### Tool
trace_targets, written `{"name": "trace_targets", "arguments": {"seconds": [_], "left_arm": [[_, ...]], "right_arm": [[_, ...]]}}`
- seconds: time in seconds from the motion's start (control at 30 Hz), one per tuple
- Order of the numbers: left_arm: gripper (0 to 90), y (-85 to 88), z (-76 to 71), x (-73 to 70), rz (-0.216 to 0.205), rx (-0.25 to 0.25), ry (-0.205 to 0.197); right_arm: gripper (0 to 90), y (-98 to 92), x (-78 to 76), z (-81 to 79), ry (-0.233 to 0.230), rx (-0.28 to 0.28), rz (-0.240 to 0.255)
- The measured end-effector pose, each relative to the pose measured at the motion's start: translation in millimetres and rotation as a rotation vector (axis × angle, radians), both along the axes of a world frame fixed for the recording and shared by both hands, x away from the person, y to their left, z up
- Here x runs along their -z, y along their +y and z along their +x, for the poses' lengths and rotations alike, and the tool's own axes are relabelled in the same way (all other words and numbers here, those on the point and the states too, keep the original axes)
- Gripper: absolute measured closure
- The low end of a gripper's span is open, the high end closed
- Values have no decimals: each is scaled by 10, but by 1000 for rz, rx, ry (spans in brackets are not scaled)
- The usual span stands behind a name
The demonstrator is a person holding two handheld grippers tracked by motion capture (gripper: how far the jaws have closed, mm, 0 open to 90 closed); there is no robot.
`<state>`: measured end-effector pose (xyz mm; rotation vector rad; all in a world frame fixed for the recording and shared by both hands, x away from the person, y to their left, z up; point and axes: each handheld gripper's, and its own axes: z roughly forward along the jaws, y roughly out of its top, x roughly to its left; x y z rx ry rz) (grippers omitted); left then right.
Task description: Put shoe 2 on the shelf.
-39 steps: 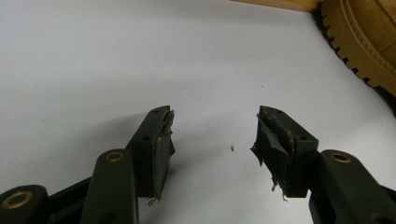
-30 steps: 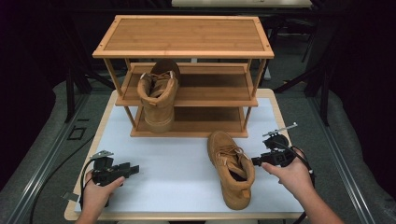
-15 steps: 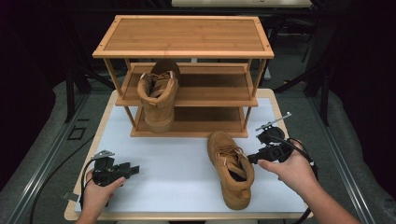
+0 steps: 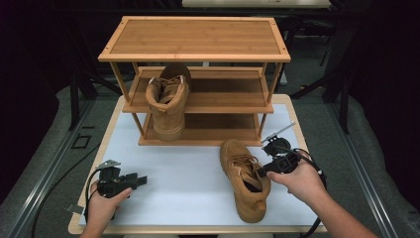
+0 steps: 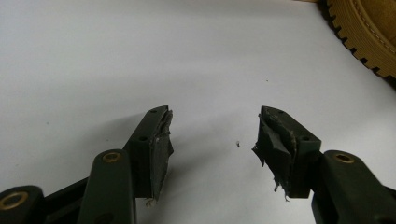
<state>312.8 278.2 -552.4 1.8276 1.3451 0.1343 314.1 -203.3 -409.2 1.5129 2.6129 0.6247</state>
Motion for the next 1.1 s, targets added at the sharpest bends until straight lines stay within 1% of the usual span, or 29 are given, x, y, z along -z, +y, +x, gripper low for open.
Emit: {"name": "trace_targets", "arguments": {"seconds": [0.07, 0.1, 0.13, 0.17, 0.3, 0.43, 0.5, 0.53, 0.57, 0.6, 0.63, 0.67, 0.73, 0.77, 0.8, 0.87, 0.93, 1.0, 1.03, 1.07, 1.1], "left_arm": [[442, -1, -3, -5, 1, 2, -3], [442, -2, -4, -6, 0, 1, -5], [442, -2, -5, -7, 0, 1, -5], [442, -2, -6, -8, 1, 1, -5], [442, -3, -3, -1, 5, 5, -2], [442, -5, -1, 4, 4, 4, 0], [442, -5, 1, 14, 4, 0, 2], [442, -5, 1, 14, 2, 1, 4], [442, -6, 0, 14, 2, 2, 5], [442, -8, -1, 14, 3, 2, 5], [442, -9, -2, 13, 4, 3, 4], [442, -11, -3, 13, 4, 3, 4], [442, -11, -3, 17, 2, 6, 5], [442, -11, -3, 17, 2, 6, 5], [442, -11, -1, 20, 4, 6, 7], [442, -14, -1, 21, 2, 3, 7], [441, -15, -1, 20, 3, 3, 7], [442, -15, -1, 22, 1, 3, 6], [442, -15, -1, 23, 1, 3, 7], [442, -14, -1, 22, 1, 3, 7], [441, -15, -2, 21, 1, 3, 6]], "right_arm": [[777, 1, -17, 10, 7, -17, -14], [784, -2, -17, 16, -2, -19, -24], [790, -9, -24, 26, 3, -19, -27], [795, -24, -30, 41, 0, -18, -29], [802, -96, -46, 116, -23, -1, -71], [781, -131, -44, 163, -13, 9, -80], [734, -106, -49, 154, 0, 5, -97], [703, -88, -53, 146, 6, 0, -119], [678, -67, -55, 135, 22, -4, -136], [638, -47, -49, 126, 41, 24, -163], [627, -51, -40, 127, 81, 35, -152], [622, -35, -27, 114, 89, 53, -180], [613, -38, -2, 103, 94, 53, -205], [613, -38, -2, 103, 94, 53, -205], [604, -43, 32, 95, 129, 52, -221], [586, -45, 69, 88, 147, 50, -239], [589, -46, 91, 85, 155, 55, -248], [635, -32, 92, 80, 139, 54, -244], [662, -23, 91, 81, 136, 62, -249], [688, -18, 96, 86, 148, 67, -238], [695, -8, 100, 86, 153, 70, -237]]}}
